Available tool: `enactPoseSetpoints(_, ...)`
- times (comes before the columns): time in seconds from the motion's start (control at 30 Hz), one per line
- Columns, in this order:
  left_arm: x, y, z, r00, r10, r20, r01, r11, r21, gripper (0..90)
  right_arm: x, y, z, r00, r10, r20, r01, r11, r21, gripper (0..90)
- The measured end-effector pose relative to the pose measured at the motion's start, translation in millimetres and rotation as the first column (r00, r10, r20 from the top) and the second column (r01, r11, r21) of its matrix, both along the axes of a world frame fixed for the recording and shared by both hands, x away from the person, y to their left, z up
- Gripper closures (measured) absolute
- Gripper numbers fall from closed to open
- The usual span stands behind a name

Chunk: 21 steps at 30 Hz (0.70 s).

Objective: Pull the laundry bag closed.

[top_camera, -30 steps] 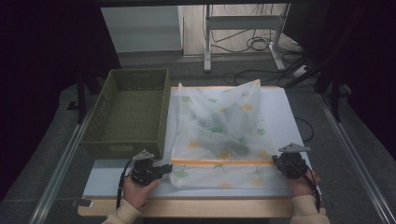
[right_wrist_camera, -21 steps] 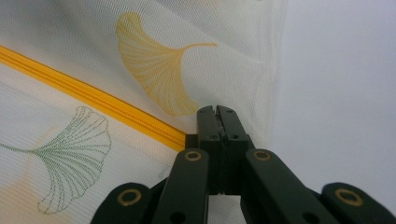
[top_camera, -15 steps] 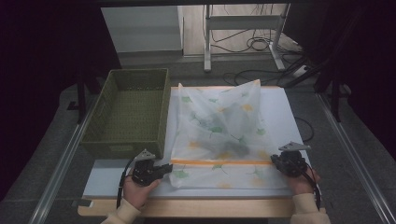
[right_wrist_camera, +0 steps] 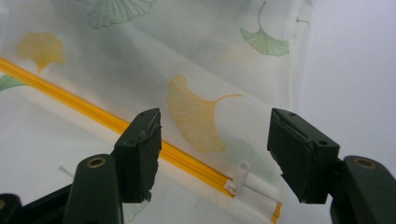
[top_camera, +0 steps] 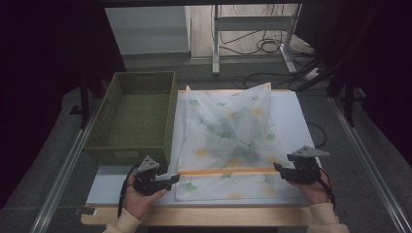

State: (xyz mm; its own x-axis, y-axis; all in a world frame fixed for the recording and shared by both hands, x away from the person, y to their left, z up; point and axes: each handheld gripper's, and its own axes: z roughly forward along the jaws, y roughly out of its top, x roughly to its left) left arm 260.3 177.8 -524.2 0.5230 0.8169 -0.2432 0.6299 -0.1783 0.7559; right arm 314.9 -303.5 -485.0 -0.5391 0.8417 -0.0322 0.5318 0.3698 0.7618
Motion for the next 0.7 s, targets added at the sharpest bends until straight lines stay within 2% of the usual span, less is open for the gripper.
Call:
enactPoseSetpoints(0.4, -2.5, 27.9, -3.8, 0.9992, 0.037, -0.014, -0.036, 0.9985, 0.041, 32.4, -13.0, -34.4, -4.5, 0.9998, -0.009, -0.016, 0.009, 1.000, 0.026, 32.5)
enactPoseSetpoints(0.57, -3.6, 37.3, -5.8, 0.9981, 0.058, -0.022, -0.057, 0.9972, 0.048, 32.4, -14.6, -42.0, -11.4, 0.9984, -0.026, -0.050, 0.028, 0.999, 0.024, 31.9)
enactPoseSetpoints(0.7, -2.9, 39.6, -5.9, 0.9972, 0.070, -0.026, -0.069, 0.9964, 0.049, 32.5, -15.6, -44.4, -10.8, 0.9981, -0.031, -0.054, 0.032, 0.999, 0.024, 31.8)
